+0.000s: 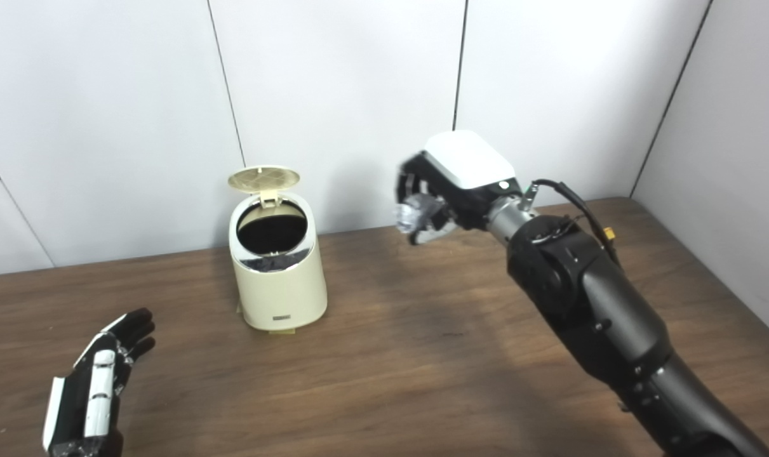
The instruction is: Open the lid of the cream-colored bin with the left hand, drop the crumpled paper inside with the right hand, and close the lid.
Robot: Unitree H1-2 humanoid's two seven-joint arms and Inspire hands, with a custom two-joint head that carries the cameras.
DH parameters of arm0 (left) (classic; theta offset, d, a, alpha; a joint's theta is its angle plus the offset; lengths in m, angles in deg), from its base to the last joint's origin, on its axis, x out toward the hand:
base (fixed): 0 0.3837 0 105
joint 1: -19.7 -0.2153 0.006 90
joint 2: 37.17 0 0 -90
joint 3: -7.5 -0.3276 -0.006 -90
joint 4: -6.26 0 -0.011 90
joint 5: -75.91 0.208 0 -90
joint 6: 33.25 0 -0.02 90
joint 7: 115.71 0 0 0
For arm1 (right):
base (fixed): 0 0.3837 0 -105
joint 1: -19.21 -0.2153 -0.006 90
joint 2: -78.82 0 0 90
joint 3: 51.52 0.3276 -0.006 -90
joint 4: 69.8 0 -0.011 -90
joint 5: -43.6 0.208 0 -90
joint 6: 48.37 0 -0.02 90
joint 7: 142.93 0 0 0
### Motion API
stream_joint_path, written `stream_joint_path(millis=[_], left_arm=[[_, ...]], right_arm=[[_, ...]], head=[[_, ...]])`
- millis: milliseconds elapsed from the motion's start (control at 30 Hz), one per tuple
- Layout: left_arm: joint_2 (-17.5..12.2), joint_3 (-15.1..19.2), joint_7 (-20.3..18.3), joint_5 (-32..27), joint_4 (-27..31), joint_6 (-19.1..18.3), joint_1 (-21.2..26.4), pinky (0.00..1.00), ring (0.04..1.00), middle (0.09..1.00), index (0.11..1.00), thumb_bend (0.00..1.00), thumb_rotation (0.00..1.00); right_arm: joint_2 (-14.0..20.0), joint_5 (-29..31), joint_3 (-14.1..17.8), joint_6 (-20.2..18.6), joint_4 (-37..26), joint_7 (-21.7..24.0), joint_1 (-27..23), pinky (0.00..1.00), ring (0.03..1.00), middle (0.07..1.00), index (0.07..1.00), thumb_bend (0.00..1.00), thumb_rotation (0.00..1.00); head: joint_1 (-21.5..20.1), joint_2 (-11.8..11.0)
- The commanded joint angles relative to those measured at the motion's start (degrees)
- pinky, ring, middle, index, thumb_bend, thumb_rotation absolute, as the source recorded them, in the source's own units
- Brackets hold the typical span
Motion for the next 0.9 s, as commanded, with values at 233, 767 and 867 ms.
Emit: stream_joint_path(millis=[233, 767, 867], left_arm=[[0.49, -0.43, 0.61, 0.98, -0.74, 2.87, 1.8, 0.83, 0.837, 0.823, 0.796, 0.32, 0.9], [1.0, -1.1, 0.83, 1.38, -2.75, 5.65, 2.06, 0.81, 0.814, 0.813, 0.789, 0.31, 0.93], [1.12, -1.32, 0.93, 1.39, -2.89, 5.74, 2.05, 0.81, 0.814, 0.814, 0.789, 0.3, 0.91]], right_arm=[[-6.71, -2.88, 2.52, 6.99, -5.75, -7.61, -0.4, 0.35, 0.423, 0.485, 0.493, 0.52, 0.0], [-13.58, -16.12, -3.46, 25.44, 6.95, -25.82, -3.06, 0.36, 0.462, 0.537, 0.45, 0.5, 0.0], [-14.29, -18.21, -4.75, 26.76, 11.33, -28.9, -4.45, 0.36, 0.47, 0.537, 0.457, 0.5, 0.0]], head=[[1.43, -0.68], [3.98, -1.34], [4.24, -1.34]])
